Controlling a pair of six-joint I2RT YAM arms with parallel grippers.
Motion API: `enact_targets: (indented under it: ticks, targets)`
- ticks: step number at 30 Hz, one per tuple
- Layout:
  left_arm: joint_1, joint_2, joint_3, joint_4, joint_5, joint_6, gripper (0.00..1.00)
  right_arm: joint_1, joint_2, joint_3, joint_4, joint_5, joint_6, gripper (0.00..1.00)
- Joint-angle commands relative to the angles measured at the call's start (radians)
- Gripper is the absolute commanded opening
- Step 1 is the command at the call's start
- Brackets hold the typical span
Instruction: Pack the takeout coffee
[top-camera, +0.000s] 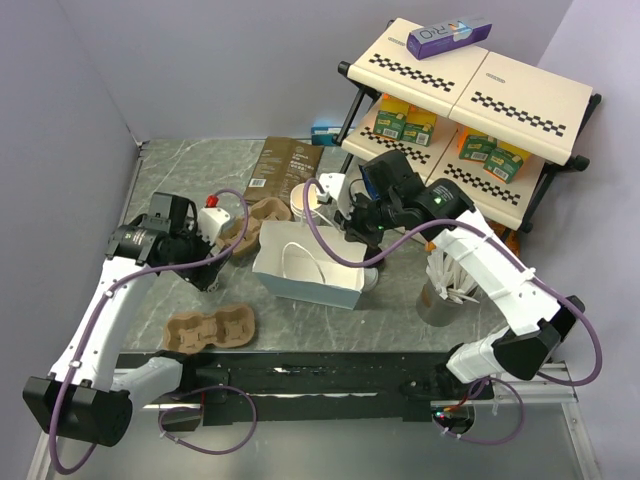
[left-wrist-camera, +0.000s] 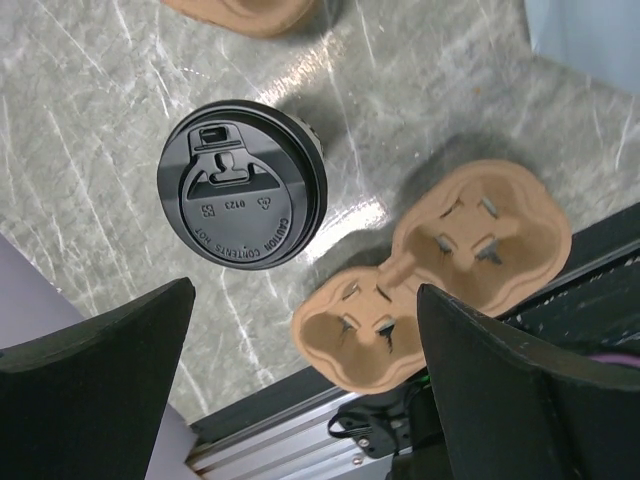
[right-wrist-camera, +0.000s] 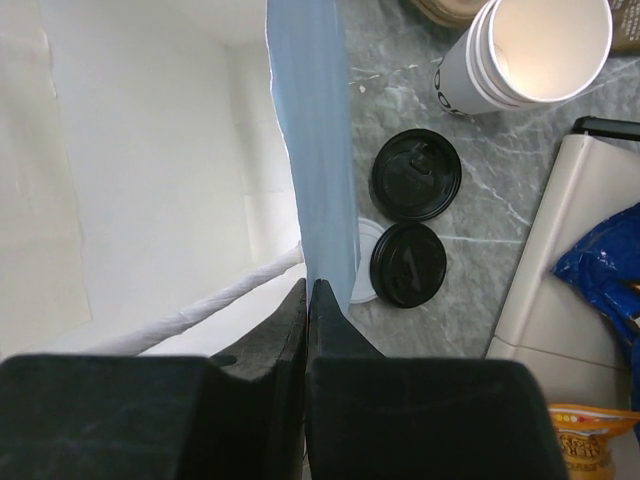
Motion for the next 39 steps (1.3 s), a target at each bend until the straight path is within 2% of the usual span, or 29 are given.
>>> enact_targets:
  ticks: [1, 4, 6, 7, 8, 11, 16, 22, 29, 32, 36, 39]
  targets:
    - [0.010, -0.013, 0.008, 0.038, 0.017, -0.070, 0.99, -0.003, 0.002, 0.020, 0.034, 0.002, 0.027, 0.00]
    - [0.010, -0.002, 0.016, 0.035, 0.025, -0.066, 0.99, -0.002, 0.002, 0.006, 0.028, -0.002, 0.010, 0.00]
    - [0.012, 0.005, 0.028, 0.033, 0.037, -0.066, 0.99, -0.010, 0.003, 0.001, 0.031, -0.002, 0.012, 0.06]
    - [0.012, 0.010, 0.033, 0.031, 0.042, -0.067, 0.99, -0.010, 0.003, 0.001, 0.031, -0.012, 0.013, 0.11]
    - [0.012, 0.019, 0.042, 0.027, 0.059, -0.067, 0.99, -0.020, 0.003, 0.003, 0.025, -0.043, 0.006, 0.29]
    - [0.012, 0.025, 0.046, 0.024, 0.071, -0.070, 0.99, -0.033, -0.003, -0.002, 0.019, -0.106, -0.010, 0.45]
    - [0.012, 0.022, 0.049, 0.022, 0.077, -0.061, 1.00, -0.049, -0.025, -0.042, 0.020, -0.207, -0.060, 0.57]
    - [0.012, 0.027, 0.051, 0.035, 0.076, -0.067, 0.99, -0.039, -0.118, -0.175, 0.193, -0.242, -0.063, 0.69]
    - [0.012, 0.039, 0.063, 0.036, 0.082, -0.078, 0.99, -0.011, -0.104, -0.178, 0.298, -0.226, 0.021, 0.66]
    - [0.012, 0.036, 0.060, 0.035, 0.082, -0.083, 0.99, -0.008, -0.094, -0.175, 0.316, -0.229, 0.036, 0.61]
    - [0.012, 0.033, 0.053, 0.035, 0.085, -0.087, 0.99, -0.007, -0.072, -0.175, 0.321, -0.241, 0.056, 0.48]
    - [0.013, 0.033, 0.051, 0.033, 0.083, -0.090, 0.99, -0.007, -0.069, -0.180, 0.333, -0.249, 0.070, 0.43]
